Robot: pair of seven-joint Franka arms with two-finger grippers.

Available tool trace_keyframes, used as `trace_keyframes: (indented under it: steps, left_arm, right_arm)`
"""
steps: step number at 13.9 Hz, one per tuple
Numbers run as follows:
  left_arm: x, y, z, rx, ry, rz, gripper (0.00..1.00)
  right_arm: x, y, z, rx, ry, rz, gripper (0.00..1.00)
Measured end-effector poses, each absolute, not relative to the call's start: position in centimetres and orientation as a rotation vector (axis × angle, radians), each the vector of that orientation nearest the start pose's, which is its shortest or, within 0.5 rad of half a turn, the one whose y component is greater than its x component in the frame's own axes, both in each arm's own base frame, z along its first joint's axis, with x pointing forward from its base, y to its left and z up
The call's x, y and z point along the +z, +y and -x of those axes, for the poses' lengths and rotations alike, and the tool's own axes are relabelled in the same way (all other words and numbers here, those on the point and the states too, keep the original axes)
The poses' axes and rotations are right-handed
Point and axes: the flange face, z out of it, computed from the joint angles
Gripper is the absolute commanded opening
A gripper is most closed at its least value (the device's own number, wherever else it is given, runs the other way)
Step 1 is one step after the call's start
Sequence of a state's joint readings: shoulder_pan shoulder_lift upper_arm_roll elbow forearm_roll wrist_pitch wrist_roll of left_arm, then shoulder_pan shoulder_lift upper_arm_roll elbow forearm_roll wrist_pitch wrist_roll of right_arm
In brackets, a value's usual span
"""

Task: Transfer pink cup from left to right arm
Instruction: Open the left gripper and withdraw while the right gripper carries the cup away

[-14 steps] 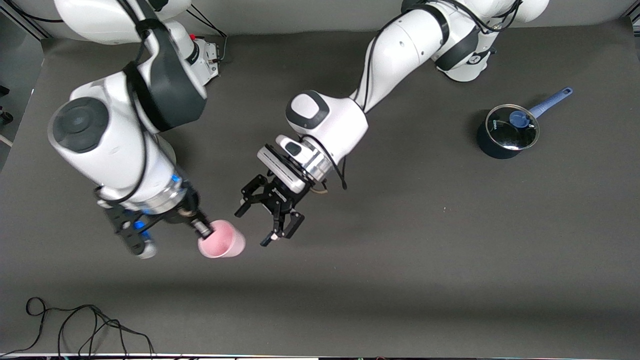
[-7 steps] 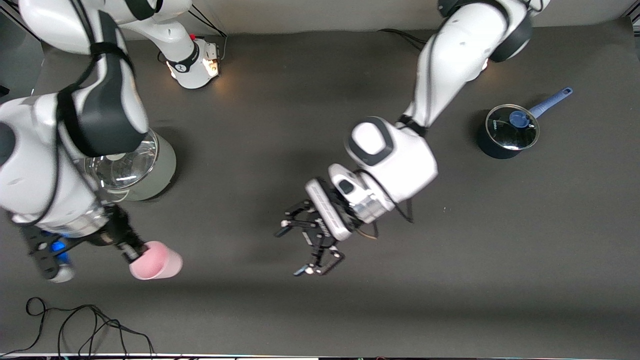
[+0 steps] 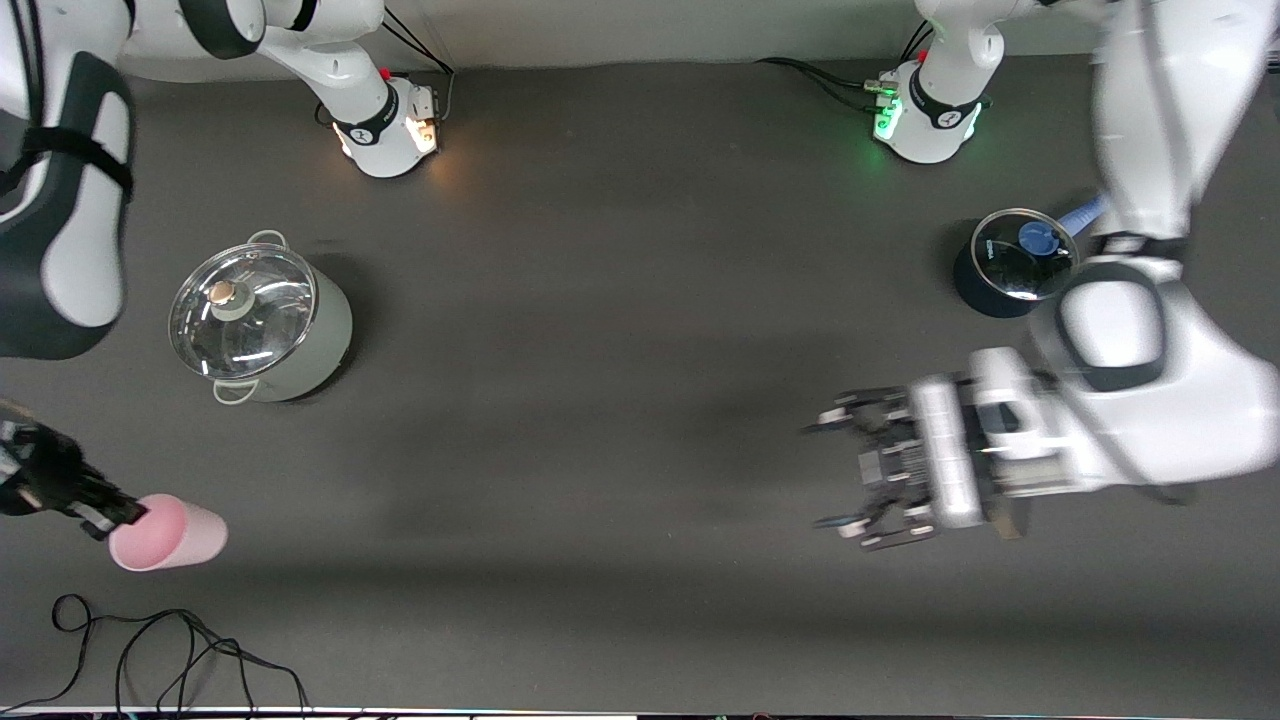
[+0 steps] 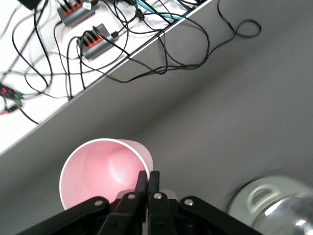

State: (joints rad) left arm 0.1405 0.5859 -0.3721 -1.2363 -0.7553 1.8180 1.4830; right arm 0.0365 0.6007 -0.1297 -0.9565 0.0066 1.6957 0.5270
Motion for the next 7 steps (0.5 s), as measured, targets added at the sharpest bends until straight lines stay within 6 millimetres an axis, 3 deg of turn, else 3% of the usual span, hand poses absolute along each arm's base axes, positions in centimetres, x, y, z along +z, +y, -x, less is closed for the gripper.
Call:
trace_keyframes:
  steps: [2, 4, 7]
  left_arm:
    - [49.1, -9.6, -69.0, 0.504, -1.601, -1.757, 1.00]
    - [50.9, -6.0, -66.7, 0.292, -1.655, -1.848, 1.00]
    - [55.2, -1.7, -62.8, 0.004, -1.716, -2.051, 1.00]
  right_arm:
    - [54.0, -8.4, -71.9, -0.169, 0.711, 3.068, 0.00]
    - [54.4, -12.6, -69.6, -0.093, 0.435, 3.113, 0.00]
    - [54.7, -16.3, -66.4, -0.026, 0.104, 3.137, 0.00]
